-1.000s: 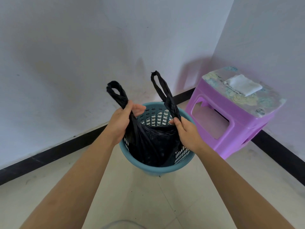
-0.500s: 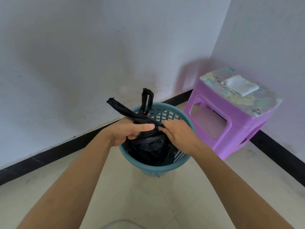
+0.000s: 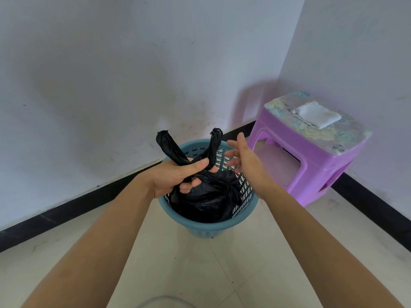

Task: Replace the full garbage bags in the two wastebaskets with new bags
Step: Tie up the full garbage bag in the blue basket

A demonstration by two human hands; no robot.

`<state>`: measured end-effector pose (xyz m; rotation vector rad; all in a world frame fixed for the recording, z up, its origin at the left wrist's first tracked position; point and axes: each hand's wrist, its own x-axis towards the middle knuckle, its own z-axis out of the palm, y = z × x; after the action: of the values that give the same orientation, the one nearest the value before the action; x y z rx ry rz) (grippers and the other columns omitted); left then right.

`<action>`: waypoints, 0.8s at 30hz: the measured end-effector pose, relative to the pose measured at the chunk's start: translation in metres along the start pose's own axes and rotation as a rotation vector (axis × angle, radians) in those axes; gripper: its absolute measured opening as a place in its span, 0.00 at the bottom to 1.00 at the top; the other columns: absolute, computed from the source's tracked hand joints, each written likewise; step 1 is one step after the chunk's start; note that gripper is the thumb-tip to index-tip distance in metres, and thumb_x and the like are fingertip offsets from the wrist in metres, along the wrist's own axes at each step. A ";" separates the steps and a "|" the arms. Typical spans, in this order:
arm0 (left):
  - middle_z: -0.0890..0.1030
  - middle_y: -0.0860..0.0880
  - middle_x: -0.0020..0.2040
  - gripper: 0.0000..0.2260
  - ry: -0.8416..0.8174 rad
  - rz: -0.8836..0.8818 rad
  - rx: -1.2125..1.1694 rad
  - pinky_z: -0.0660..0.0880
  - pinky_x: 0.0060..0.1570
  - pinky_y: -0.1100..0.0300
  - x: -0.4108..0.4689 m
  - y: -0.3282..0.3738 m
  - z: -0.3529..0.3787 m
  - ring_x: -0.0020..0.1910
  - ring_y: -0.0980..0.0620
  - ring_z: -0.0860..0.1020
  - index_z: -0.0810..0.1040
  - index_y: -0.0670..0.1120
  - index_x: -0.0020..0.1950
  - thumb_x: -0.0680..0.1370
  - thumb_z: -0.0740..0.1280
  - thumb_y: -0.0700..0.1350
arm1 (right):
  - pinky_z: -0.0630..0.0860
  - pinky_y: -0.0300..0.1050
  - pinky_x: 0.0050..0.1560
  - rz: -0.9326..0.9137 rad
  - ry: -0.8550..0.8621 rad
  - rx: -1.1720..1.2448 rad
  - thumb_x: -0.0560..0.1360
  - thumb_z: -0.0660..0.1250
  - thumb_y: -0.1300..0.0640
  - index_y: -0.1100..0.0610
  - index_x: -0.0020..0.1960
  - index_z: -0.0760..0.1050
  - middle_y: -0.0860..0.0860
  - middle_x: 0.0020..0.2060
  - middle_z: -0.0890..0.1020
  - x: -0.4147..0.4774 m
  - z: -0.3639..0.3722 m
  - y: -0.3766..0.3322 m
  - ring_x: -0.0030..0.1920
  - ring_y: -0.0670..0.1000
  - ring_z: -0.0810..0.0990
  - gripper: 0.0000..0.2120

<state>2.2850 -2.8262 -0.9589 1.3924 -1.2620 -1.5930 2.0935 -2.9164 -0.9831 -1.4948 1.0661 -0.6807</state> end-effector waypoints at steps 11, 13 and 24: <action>0.85 0.43 0.49 0.19 0.247 -0.027 -0.298 0.65 0.32 0.61 0.012 -0.006 0.005 0.28 0.54 0.69 0.78 0.43 0.62 0.79 0.64 0.55 | 0.77 0.35 0.36 -0.169 0.056 0.223 0.76 0.72 0.57 0.62 0.51 0.82 0.52 0.35 0.83 -0.008 -0.002 -0.018 0.31 0.43 0.78 0.08; 0.84 0.43 0.54 0.16 0.321 -0.008 -0.406 0.66 0.29 0.63 0.013 -0.012 -0.005 0.31 0.54 0.73 0.79 0.41 0.63 0.79 0.67 0.50 | 0.80 0.36 0.38 -0.070 -0.055 0.196 0.75 0.74 0.60 0.64 0.52 0.82 0.53 0.35 0.84 -0.011 -0.002 -0.014 0.33 0.46 0.81 0.09; 0.80 0.45 0.44 0.11 0.228 0.044 -0.298 0.69 0.35 0.60 -0.001 -0.013 -0.022 0.28 0.51 0.68 0.70 0.47 0.44 0.78 0.64 0.31 | 0.73 0.34 0.49 -0.067 -0.026 -0.168 0.79 0.67 0.48 0.51 0.58 0.79 0.38 0.40 0.80 -0.012 0.012 0.009 0.42 0.39 0.77 0.11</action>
<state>2.3076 -2.8262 -0.9702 1.3036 -0.8760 -1.4749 2.0964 -2.9002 -0.9928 -1.6854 1.0787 -0.6293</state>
